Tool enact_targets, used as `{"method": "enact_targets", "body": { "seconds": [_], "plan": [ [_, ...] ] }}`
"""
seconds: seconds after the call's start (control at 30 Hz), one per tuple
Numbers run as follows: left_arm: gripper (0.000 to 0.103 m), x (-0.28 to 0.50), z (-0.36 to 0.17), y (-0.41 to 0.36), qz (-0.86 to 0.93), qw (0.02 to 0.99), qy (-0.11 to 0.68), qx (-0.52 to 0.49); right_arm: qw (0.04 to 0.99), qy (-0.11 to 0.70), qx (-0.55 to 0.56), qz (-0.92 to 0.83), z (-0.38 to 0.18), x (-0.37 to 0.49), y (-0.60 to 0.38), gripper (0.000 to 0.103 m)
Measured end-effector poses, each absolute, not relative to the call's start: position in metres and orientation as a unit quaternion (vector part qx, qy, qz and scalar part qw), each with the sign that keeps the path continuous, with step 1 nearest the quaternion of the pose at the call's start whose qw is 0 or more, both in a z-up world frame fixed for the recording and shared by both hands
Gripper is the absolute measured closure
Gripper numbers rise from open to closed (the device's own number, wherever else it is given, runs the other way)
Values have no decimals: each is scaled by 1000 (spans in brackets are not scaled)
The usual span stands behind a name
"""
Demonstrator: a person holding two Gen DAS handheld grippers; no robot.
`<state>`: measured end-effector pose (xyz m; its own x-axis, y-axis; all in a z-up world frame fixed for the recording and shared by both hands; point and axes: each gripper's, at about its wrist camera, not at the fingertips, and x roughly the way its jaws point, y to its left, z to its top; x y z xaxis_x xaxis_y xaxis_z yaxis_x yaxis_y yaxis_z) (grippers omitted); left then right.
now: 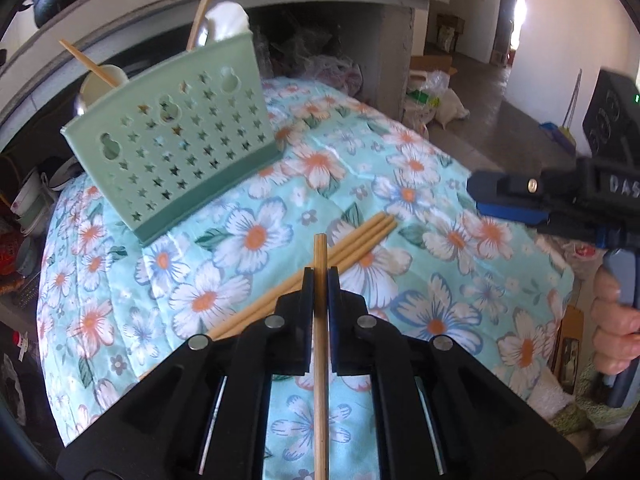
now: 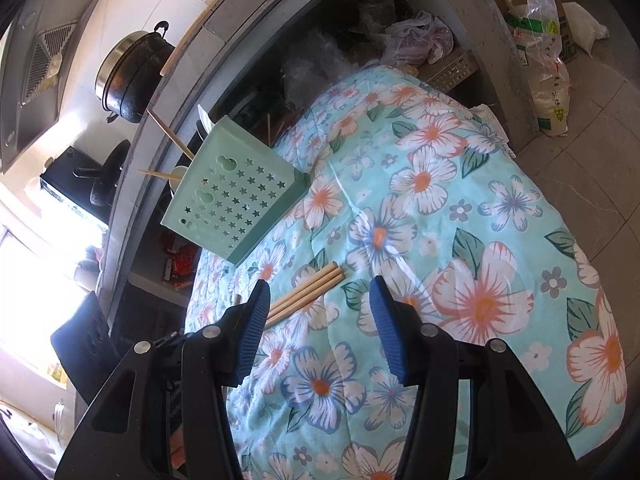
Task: Organize utensils
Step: 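Lift the chopstick upright with the left gripper toward the green holder, then grasp a wooden chopstick with the right gripper while the left holds its chopstick upright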
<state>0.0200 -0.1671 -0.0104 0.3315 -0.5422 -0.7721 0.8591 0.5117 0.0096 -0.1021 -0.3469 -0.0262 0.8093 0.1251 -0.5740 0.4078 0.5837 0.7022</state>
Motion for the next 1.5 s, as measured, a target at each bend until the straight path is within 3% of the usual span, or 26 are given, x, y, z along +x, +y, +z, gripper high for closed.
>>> {"method": "enact_targets", "body": {
  "seconds": [0.5, 0.9, 1.1, 1.5],
  "plan": [
    [98, 28, 38, -126, -365, 870, 278, 180, 786, 323, 527, -21, -59, -77, -340, 54],
    [98, 30, 45, -115, -338, 893, 234, 183, 739, 335, 583, -40, -92, -36, -345, 66],
    [98, 30, 42, -115, -342, 891, 237, 179, 733, 332, 590, -66, -98, -30, -349, 87],
    [98, 32, 29, -130, -332, 886, 239, 217, 759, 294, 577, -71, -81, -68, -356, 91]
  ]
}}
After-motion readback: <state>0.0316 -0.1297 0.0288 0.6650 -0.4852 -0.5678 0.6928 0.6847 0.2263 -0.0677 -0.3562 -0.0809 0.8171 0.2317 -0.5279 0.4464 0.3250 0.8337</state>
